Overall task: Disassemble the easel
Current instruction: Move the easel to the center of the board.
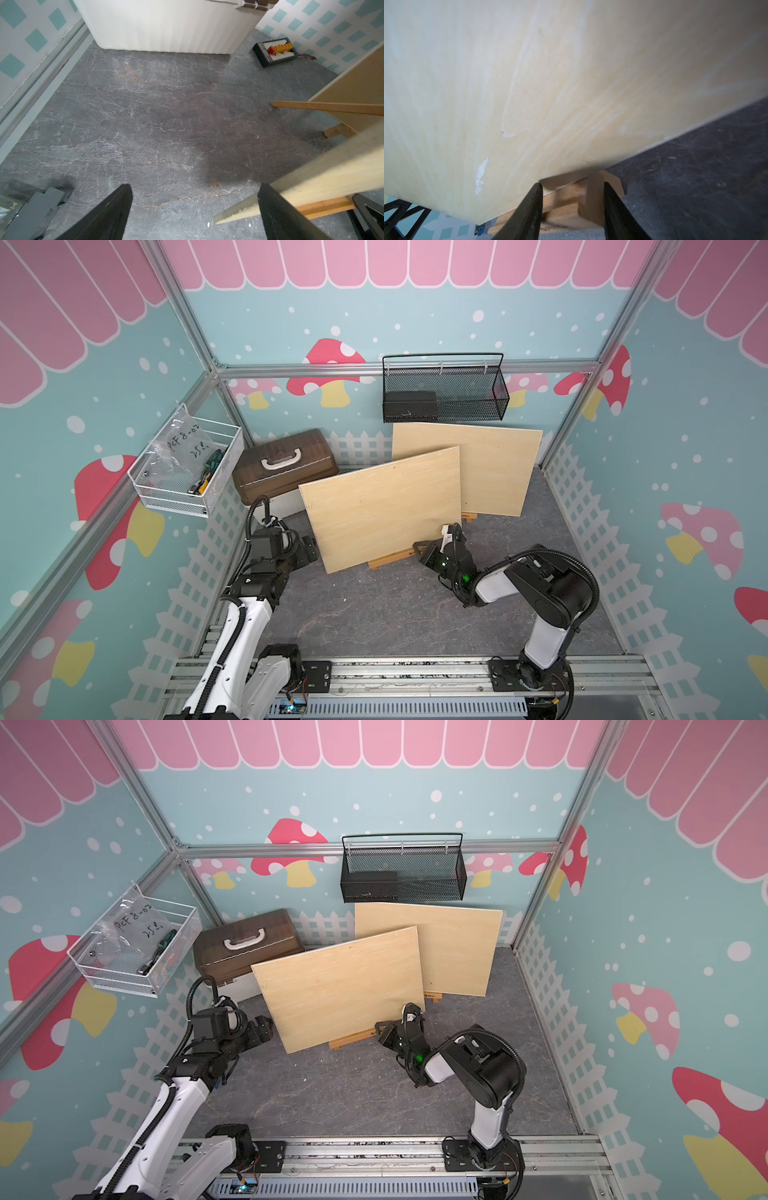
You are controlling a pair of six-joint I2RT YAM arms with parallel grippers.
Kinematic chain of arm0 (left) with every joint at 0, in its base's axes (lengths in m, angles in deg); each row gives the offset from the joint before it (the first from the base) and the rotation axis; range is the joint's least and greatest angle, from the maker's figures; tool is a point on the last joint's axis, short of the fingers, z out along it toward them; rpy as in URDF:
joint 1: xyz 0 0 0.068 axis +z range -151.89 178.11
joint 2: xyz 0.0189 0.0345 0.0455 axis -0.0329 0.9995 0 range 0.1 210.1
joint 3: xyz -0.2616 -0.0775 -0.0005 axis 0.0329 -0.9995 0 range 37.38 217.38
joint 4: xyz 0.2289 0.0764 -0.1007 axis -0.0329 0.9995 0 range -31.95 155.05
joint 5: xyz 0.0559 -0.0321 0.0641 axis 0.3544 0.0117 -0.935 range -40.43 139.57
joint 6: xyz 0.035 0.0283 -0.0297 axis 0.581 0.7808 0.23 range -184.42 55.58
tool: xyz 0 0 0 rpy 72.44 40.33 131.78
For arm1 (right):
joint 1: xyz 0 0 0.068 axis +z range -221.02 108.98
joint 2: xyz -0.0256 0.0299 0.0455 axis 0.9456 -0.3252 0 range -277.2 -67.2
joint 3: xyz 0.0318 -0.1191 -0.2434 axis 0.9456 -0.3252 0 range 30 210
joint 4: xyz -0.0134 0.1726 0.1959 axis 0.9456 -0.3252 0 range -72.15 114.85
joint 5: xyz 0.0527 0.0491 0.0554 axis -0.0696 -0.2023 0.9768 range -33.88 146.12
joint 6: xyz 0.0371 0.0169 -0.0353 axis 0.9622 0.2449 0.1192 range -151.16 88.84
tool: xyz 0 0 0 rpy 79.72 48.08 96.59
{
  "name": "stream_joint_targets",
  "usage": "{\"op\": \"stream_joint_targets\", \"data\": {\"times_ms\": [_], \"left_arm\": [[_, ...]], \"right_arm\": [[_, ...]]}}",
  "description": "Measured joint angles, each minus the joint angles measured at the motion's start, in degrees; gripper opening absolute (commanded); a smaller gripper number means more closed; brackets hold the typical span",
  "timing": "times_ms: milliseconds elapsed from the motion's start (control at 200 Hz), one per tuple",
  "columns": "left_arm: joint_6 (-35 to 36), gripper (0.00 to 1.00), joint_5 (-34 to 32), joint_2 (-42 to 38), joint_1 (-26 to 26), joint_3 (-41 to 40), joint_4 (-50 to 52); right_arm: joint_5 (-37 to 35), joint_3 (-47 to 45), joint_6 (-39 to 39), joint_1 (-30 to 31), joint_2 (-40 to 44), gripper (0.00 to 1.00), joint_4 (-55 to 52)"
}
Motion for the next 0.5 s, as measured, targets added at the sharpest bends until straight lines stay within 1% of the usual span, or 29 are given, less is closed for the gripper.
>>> {"op": "stream_joint_targets", "data": {"times_ms": [165, 335, 500], "left_arm": [[0.0, 0.98, 0.02, 0.0, 0.0, 0.0, 0.13], [0.0, 0.98, 0.02, 0.0, 0.0, 0.0, 0.17], [0.02, 0.98, 0.09, 0.02, -0.17, 0.0, 0.2]], "right_arm": [[-0.15, -0.83, 3.19, -0.42, -0.5, 0.36, 2.32], [-0.26, -2.27, 5.73, -0.52, -0.46, 0.29, 4.81], [-2.25, -5.86, 7.63, -0.55, 1.44, 0.27, 6.32]]}}
